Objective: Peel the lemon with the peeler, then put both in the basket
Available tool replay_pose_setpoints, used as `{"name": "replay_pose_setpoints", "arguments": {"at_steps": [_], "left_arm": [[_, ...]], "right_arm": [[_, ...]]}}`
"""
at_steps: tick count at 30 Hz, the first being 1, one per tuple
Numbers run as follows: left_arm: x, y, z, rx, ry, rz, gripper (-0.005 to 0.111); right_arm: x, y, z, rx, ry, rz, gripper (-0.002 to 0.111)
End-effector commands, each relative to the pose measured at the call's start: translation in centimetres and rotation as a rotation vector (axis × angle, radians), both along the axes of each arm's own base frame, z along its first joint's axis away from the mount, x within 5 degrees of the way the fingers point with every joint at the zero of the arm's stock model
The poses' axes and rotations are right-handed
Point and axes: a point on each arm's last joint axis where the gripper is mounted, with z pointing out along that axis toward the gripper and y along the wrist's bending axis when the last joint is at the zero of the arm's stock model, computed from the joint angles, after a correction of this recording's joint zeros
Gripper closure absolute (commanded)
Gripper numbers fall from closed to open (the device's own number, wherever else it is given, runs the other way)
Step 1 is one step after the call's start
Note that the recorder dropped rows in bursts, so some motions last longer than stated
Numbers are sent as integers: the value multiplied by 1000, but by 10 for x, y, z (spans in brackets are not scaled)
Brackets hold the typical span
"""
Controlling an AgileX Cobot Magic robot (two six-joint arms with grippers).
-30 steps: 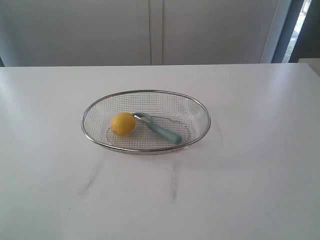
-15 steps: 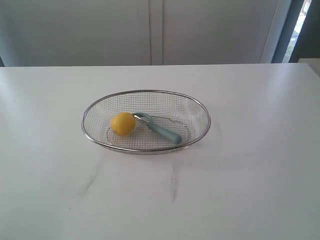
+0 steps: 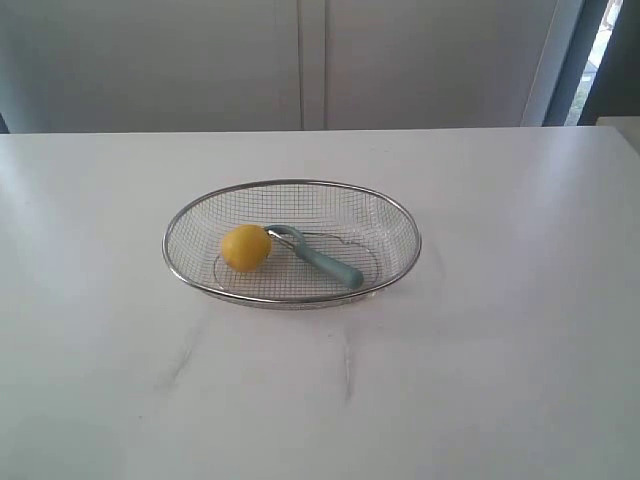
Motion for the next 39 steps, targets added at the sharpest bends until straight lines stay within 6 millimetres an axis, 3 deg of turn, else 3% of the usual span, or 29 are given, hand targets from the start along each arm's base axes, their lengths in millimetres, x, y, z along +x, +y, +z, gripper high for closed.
{"name": "replay_pose_setpoints", "arguments": {"at_steps": [1, 39], "left_arm": [[-1, 0, -5, -5, 27, 1, 107], [-1, 0, -5, -5, 27, 1, 107]], "right_arm": [[2, 0, -11, -4, -6, 8, 108], [3, 1, -12, -6, -24, 12, 108]]}}
